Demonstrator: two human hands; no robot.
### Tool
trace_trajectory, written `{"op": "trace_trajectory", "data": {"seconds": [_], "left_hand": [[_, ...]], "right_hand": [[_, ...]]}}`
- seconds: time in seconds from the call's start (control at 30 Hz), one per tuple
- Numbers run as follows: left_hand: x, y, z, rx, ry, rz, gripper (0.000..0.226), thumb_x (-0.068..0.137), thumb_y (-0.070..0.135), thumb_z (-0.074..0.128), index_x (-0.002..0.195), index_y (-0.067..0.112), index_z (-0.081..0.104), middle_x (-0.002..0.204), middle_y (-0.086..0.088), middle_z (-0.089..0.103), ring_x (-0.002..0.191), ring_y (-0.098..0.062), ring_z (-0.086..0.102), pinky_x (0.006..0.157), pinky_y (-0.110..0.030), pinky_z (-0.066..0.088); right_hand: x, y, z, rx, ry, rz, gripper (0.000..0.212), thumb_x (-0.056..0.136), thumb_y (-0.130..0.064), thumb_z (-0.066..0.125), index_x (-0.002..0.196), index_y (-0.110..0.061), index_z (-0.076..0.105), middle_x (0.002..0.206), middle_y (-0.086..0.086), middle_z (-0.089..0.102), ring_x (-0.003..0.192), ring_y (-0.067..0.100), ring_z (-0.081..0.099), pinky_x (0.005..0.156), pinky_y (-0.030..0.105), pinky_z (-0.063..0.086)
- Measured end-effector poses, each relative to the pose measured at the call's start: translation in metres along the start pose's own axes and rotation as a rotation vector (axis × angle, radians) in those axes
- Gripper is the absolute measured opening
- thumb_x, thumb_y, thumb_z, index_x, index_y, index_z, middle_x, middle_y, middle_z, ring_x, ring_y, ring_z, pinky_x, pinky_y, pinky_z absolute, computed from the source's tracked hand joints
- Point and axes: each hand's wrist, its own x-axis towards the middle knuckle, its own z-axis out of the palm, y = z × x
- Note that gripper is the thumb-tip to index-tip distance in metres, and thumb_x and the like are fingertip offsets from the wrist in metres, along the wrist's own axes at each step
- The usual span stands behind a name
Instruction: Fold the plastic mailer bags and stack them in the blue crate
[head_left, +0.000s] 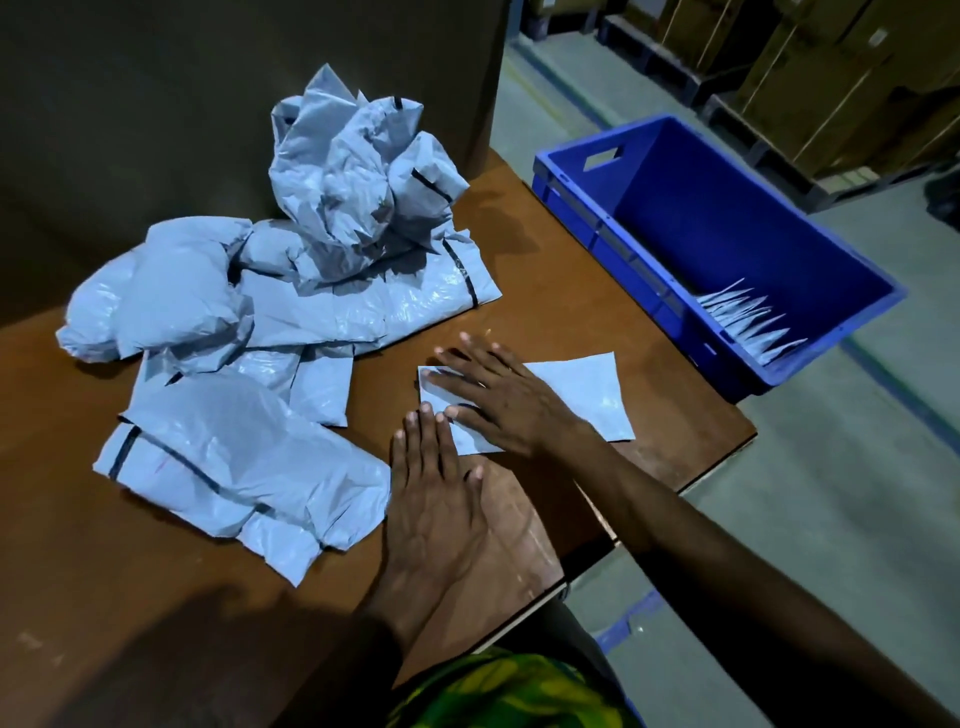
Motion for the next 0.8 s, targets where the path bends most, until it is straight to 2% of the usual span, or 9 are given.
{"op": "trace_trajectory", "data": {"seconds": [0.13, 0.57, 0.67, 0.73, 0.8], "left_hand": [[-0.007, -0.002, -0.001, -0.002, 0.028, -0.014, 0.071, 0.106, 0.038, 0.036, 0.157, -0.01, 0.025, 0.167, -0.028, 0.018, 0.157, -0.041, 0.014, 0.127, -0.053, 0.015], [-0.006, -0.004, -0.01, -0.072, 0.044, -0.019, 0.071, 0.103, 0.037, 0.049, 0.157, -0.006, 0.031, 0.167, -0.023, 0.024, 0.158, -0.035, 0.016, 0.127, -0.053, 0.021], [-0.002, -0.009, -0.017, -0.085, 0.052, -0.022, 0.065, 0.104, 0.037, 0.046, 0.153, -0.006, 0.041, 0.164, -0.023, 0.032, 0.157, -0.034, 0.021, 0.126, -0.051, 0.022], [0.008, -0.008, -0.025, -0.109, 0.076, -0.015, 0.06, 0.106, 0.035, 0.044, 0.151, -0.005, 0.045, 0.163, -0.023, 0.035, 0.157, -0.034, 0.022, 0.126, -0.052, 0.023], [0.028, -0.002, -0.027, -0.135, 0.082, 0.026, 0.059, 0.107, 0.032, 0.04, 0.154, -0.004, 0.04, 0.165, -0.021, 0.032, 0.158, -0.033, 0.02, 0.128, -0.05, 0.018]], "right_hand": [[0.011, -0.002, 0.008, -0.075, -0.028, -0.088, 0.052, 0.113, -0.047, 0.024, 0.164, -0.037, 0.027, 0.173, -0.009, 0.019, 0.162, 0.017, 0.006, 0.128, 0.048, 0.015], [0.011, -0.002, 0.012, -0.056, 0.039, -0.078, 0.052, 0.112, -0.049, 0.029, 0.162, -0.038, 0.033, 0.171, -0.009, 0.025, 0.161, 0.018, 0.012, 0.127, 0.05, 0.017], [0.004, -0.004, 0.008, 0.048, 0.119, 0.003, 0.048, 0.112, -0.046, 0.037, 0.157, -0.03, 0.045, 0.167, -0.006, 0.036, 0.159, 0.017, 0.021, 0.126, 0.05, 0.021], [-0.009, -0.002, 0.003, 0.071, 0.252, 0.137, 0.045, 0.112, -0.042, 0.041, 0.154, -0.027, 0.051, 0.164, -0.005, 0.041, 0.158, 0.017, 0.025, 0.126, 0.048, 0.022], [-0.026, 0.005, -0.004, 0.075, 0.337, 0.317, 0.045, 0.111, -0.042, 0.041, 0.153, -0.028, 0.052, 0.164, -0.004, 0.043, 0.157, 0.019, 0.026, 0.126, 0.048, 0.02]]}}
